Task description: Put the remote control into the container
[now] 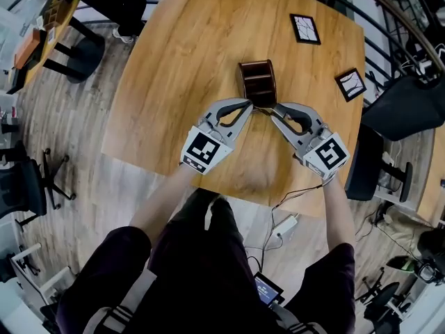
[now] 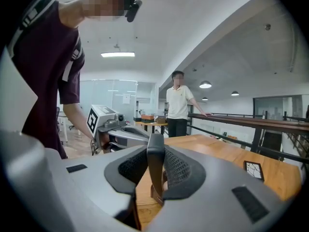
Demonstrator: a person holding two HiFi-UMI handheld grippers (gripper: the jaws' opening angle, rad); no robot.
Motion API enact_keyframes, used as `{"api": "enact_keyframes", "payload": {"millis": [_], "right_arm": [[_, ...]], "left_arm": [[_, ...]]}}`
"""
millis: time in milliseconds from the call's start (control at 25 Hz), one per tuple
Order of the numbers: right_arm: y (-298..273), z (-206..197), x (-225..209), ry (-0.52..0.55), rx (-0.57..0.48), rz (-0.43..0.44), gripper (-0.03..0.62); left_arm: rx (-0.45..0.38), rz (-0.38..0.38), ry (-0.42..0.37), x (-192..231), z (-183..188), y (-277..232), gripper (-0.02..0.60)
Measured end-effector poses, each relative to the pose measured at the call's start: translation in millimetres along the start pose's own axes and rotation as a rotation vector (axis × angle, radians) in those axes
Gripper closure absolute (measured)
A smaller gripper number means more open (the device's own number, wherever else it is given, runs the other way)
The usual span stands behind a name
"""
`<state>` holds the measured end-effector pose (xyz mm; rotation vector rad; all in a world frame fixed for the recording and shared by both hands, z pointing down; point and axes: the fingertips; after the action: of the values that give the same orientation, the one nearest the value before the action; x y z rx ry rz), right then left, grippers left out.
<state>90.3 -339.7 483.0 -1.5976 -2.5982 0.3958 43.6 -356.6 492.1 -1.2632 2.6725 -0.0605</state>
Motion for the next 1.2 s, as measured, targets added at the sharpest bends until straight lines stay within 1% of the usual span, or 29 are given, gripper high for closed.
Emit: {"api": "enact_keyframes", "payload": {"millis": [440,600,680,760,880,1000,1200], "right_arm": [[-28,-18,-26,0.040,0.092,0.118,0.487],[-37,-27,-34,0.046,0.123,0.171,0.487],[-40,-34,-38,0.048,0.142,0.190,0.487],[-43,-44,-41,0.046,0.155,0.192,0.487],[-46,-53,-45,0.030,0.141,0.192,0.487],[-48,-52,-48,0.027,0.126,0.191,0.487],[-46,-50,-40,0.031,0.134,0.195,0.485]], "left_arm": [[-0.001,0.020,0.024,11,-19,-15,0.571],[-0.027,0.042,0.021,16,-23,-24,0.571],[-0.009,0.043,0.031,14,-27,-29,0.570],[0.006,0.045,0.041,12,-32,-32,0.571],[0.015,0.051,0.049,13,-40,-35,0.571],[0.019,0.056,0.050,16,-43,-35,0.571],[0.016,0.058,0.050,15,-39,-33,0.571]]}}
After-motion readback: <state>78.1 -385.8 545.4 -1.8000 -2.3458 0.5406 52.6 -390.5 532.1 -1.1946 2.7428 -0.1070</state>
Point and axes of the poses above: the fingertips, and each gripper's own axes: y backward along the fingers, x to its left, z out of its top, and after that the axes turned 8 degrees about -y, right-handed
